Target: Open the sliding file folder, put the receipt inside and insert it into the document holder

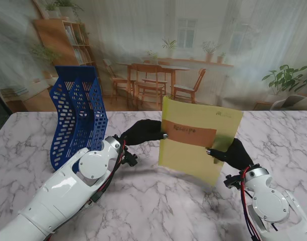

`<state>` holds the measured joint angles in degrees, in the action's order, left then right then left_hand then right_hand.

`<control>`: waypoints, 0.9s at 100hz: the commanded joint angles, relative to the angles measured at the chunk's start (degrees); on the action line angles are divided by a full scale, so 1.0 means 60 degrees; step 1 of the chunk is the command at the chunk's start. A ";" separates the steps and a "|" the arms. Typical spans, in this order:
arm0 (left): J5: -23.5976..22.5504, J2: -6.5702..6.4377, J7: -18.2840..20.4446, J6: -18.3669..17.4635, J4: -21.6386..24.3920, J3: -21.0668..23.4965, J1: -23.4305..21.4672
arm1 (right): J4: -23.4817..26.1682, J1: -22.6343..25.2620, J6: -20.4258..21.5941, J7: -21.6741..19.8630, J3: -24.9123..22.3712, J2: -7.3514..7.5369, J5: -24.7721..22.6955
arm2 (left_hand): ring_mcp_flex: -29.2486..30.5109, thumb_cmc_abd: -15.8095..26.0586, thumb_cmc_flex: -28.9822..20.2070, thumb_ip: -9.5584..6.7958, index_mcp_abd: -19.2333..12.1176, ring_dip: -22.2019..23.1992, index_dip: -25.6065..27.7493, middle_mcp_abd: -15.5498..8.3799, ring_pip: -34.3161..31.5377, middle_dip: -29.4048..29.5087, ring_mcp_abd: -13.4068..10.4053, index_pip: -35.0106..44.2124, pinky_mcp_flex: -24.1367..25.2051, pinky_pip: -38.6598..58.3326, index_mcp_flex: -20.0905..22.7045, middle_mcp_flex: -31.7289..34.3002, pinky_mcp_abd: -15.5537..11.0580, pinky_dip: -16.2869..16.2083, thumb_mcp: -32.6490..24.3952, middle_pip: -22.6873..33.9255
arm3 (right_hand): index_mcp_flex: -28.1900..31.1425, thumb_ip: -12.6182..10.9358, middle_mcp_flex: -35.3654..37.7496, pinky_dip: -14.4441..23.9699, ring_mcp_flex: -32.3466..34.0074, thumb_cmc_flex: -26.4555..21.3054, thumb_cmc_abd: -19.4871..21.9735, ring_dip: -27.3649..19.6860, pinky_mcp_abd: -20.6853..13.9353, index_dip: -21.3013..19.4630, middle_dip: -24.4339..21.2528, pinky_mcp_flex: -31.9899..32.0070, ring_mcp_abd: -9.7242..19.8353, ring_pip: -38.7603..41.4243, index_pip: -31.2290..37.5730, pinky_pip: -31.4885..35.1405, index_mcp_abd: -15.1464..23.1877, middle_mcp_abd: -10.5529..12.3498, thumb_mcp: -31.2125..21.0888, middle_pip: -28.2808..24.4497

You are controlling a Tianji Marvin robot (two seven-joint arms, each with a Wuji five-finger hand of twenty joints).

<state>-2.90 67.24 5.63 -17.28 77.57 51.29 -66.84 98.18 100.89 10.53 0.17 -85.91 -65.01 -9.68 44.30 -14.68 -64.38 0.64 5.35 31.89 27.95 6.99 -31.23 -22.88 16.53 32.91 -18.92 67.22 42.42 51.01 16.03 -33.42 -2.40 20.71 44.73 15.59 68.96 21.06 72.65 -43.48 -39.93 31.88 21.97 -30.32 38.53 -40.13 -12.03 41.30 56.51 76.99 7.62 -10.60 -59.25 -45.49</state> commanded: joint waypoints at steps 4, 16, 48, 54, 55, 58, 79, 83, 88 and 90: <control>0.0145 0.0042 0.0268 -0.0026 0.0004 -0.0071 -0.0015 | 0.0138 0.0107 0.0095 0.0050 -0.0021 -0.0114 0.0245 | -0.0451 0.0396 0.1182 -0.0174 0.0163 -0.0363 -0.0540 0.0285 0.0581 0.0636 -0.0205 -0.1967 0.0322 -0.0443 -0.0901 -0.0911 -0.0171 0.0224 0.0241 -0.0618 | 0.0494 -0.0263 0.0144 -0.0102 0.0265 -0.0553 0.0335 -0.0156 -0.0058 -0.0520 0.0079 -0.0007 0.0156 0.0279 0.1029 0.0219 0.0594 0.0204 -0.0723 -0.0247; 0.0382 0.0033 0.0447 -0.0001 -0.0001 -0.0073 0.0000 | 0.0284 0.0201 0.0233 0.0144 -0.0069 -0.0161 0.0579 | -0.1495 -0.0340 0.2782 -0.0073 0.0885 -0.0818 -0.1368 0.1220 0.1348 0.1714 -0.0019 -0.3767 0.0677 -0.1399 -0.2777 -0.3877 -0.0546 0.0702 0.0429 -0.1944 | 0.0493 -0.0268 0.0145 -0.0099 0.0275 -0.0562 0.0353 -0.0150 -0.0042 -0.0532 0.0088 0.0004 0.0145 0.0275 0.1045 0.0233 0.0598 0.0188 -0.0721 -0.0279; 0.1619 0.0184 0.0751 0.0635 -0.0171 0.0114 -0.0024 | 0.0608 0.0427 0.0502 0.0023 -0.0213 -0.0207 0.1576 | -0.3886 -0.0862 0.3628 0.0097 0.2046 -0.1750 -0.1167 0.1853 0.2257 0.2392 0.0348 -0.4934 0.1611 -0.3650 -0.4872 -0.6875 -0.1092 0.1764 0.0511 -0.2787 | 0.0467 -0.0273 0.0112 -0.0091 0.0276 -0.0571 0.0385 -0.0132 -0.0015 -0.0533 0.0089 0.0048 0.0116 0.0276 0.1062 0.0258 0.0615 0.0169 -0.0704 -0.0329; 0.2003 0.0229 0.0871 0.0776 -0.0231 0.0147 -0.0014 | 0.0654 0.0459 0.0531 -0.0042 -0.0235 -0.0202 0.1682 | -0.4285 -0.0972 0.3663 0.0122 0.1992 -0.1932 -0.1198 0.1820 0.2427 0.2505 0.0382 -0.5039 0.1795 -0.4040 -0.4968 -0.7102 -0.1155 0.1942 0.0543 -0.2925 | 0.0464 -0.0275 0.0107 -0.0085 0.0267 -0.0580 0.0380 -0.0129 -0.0018 -0.0531 0.0088 0.0070 0.0089 0.0276 0.1064 0.0268 0.0610 0.0167 -0.0708 -0.0337; 0.2064 0.0234 0.0895 0.0788 -0.0240 0.0152 -0.0014 | 0.0659 0.0463 0.0535 -0.0043 -0.0237 -0.0201 0.1681 | -0.4319 -0.0992 0.3675 0.0127 0.1974 -0.1947 -0.1200 0.1815 0.2441 0.2516 0.0383 -0.5043 0.1802 -0.4065 -0.4969 -0.7125 -0.1159 0.1954 0.0552 -0.2940 | 0.0464 -0.0273 0.0107 -0.0083 0.0269 -0.0577 0.0378 -0.0128 -0.0018 -0.0531 0.0087 0.0071 0.0091 0.0278 0.1064 0.0270 0.0608 0.0167 -0.0707 -0.0338; 0.2226 0.0244 0.0975 0.0811 -0.0254 0.0163 -0.0014 | 0.0669 0.0471 0.0547 -0.0053 -0.0246 -0.0196 0.1658 | -0.4418 -0.1075 0.3676 0.0143 0.1915 -0.2068 -0.1231 0.1823 0.2481 0.2622 0.0374 -0.5095 0.1794 -0.4289 -0.5009 -0.7195 -0.1181 0.2064 0.0551 -0.3050 | 0.0463 -0.0272 0.0107 -0.0080 0.0270 -0.0570 0.0394 -0.0125 -0.0022 -0.0530 0.0088 0.0073 0.0106 0.0281 0.1065 0.0277 0.0606 0.0166 -0.0705 -0.0343; 0.3374 0.0232 0.1865 0.0944 -0.0230 0.0102 0.0008 | 0.0670 0.0432 0.0448 -0.0103 -0.0216 -0.0177 0.1547 | -0.3937 -0.1407 0.3384 0.0128 0.2170 -0.2208 -0.1284 0.1891 0.2298 0.2624 0.0178 -0.5121 0.1204 -0.4223 -0.4982 -0.6483 -0.1337 0.2063 0.0482 -0.2872 | 0.0452 -0.0272 0.0069 -0.0066 0.0264 -0.0578 0.0428 -0.0118 0.0005 -0.0537 0.0097 0.0105 0.0079 0.0284 0.1070 0.0290 0.0608 0.0147 -0.0704 -0.0367; 0.3579 0.0266 0.1949 0.0957 -0.0292 0.0056 0.0042 | 0.0634 0.0392 0.0428 -0.0084 -0.0187 -0.0175 0.1445 | -0.3822 -0.1456 0.3312 0.0121 0.2218 -0.2234 -0.1284 0.1816 0.2269 0.2584 0.0132 -0.5097 0.1106 -0.4193 -0.4913 -0.6259 -0.1349 0.2054 0.0469 -0.2763 | 0.0445 -0.0268 0.0063 -0.0062 0.0263 -0.0573 0.0433 -0.0119 0.0005 -0.0536 0.0101 0.0104 0.0082 0.0281 0.1067 0.0296 0.0605 0.0151 -0.0695 -0.0374; 0.3812 0.0320 0.1999 0.0968 -0.0363 0.0000 0.0073 | 0.0617 0.0348 0.0364 -0.0086 -0.0150 -0.0176 0.1451 | -0.3726 -0.1481 0.3247 0.0113 0.2199 -0.2266 -0.1288 0.1660 0.2249 0.2532 0.0103 -0.5083 0.1043 -0.4176 -0.4872 -0.6112 -0.1345 0.2049 0.0457 -0.2642 | 0.0435 -0.0270 0.0056 -0.0059 0.0263 -0.0586 0.0436 -0.0118 0.0014 -0.0537 0.0102 0.0107 0.0072 0.0278 0.1065 0.0297 0.0586 0.0138 -0.0696 -0.0380; 0.3890 0.0346 0.1995 0.0970 -0.0388 -0.0024 0.0083 | 0.0613 0.0334 0.0339 -0.0106 -0.0138 -0.0174 0.1473 | -0.3691 -0.1482 0.3229 0.0110 0.2210 -0.2278 -0.1274 0.1610 0.2240 0.2506 0.0081 -0.5032 0.1021 -0.4172 -0.4748 -0.6052 -0.1353 0.2049 0.0454 -0.2581 | 0.0434 -0.0271 0.0061 -0.0059 0.0260 -0.0589 0.0435 -0.0119 0.0017 -0.0537 0.0104 0.0110 0.0066 0.0276 0.1065 0.0296 0.0584 0.0132 -0.0697 -0.0384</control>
<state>21.60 68.45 17.59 -11.75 75.92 51.78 -66.76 102.02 103.24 13.37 -0.38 -87.14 -65.96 -1.22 20.93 -22.06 -44.54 0.63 18.29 18.99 20.56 18.32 -17.65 -7.63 17.94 3.06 -11.66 41.50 14.73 13.19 11.06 -21.93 -0.37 3.86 44.73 15.59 68.95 21.03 72.65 -43.48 -39.94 31.48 22.00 -30.80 38.54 -39.71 -12.05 41.12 56.55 76.99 7.10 -10.49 -59.25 -45.60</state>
